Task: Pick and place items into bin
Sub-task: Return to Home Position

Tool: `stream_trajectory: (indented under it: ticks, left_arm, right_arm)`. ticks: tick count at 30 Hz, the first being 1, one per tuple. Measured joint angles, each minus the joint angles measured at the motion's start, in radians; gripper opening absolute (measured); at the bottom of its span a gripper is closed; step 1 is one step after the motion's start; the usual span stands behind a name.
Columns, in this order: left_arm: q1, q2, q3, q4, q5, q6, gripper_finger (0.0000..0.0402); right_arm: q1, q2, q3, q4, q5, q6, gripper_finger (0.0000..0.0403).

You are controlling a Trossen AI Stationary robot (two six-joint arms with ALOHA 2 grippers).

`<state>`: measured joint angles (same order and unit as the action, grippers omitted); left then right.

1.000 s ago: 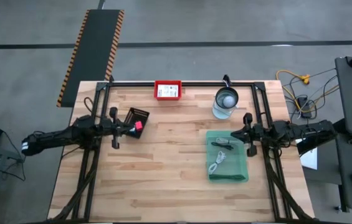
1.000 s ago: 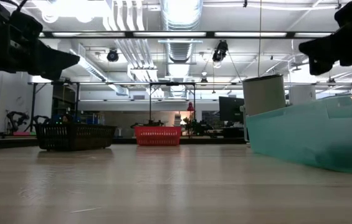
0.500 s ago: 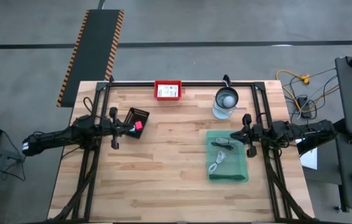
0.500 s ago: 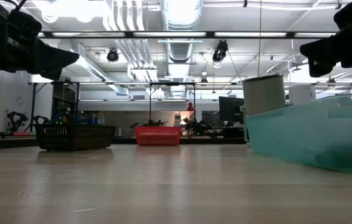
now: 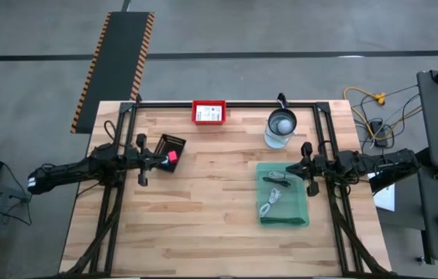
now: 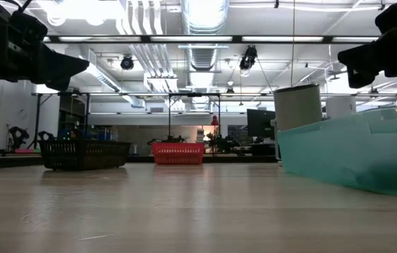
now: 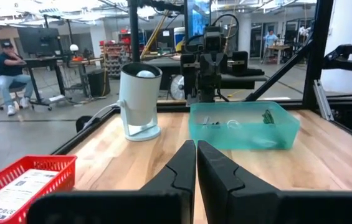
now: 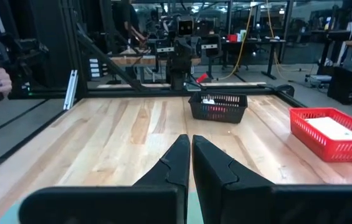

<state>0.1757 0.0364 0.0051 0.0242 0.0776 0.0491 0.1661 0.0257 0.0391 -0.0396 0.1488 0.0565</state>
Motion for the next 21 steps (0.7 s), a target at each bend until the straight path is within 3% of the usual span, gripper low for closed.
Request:
stream_trajectory:
  ticks: [21]
  left_arm:
    - [0.0, 0.022, 0.0, 0.025, 0.01, -0.017, 0.0]
  right_arm:
    - [0.0, 0.001, 0.0, -0.007, 0.008, -0.007, 0.0008]
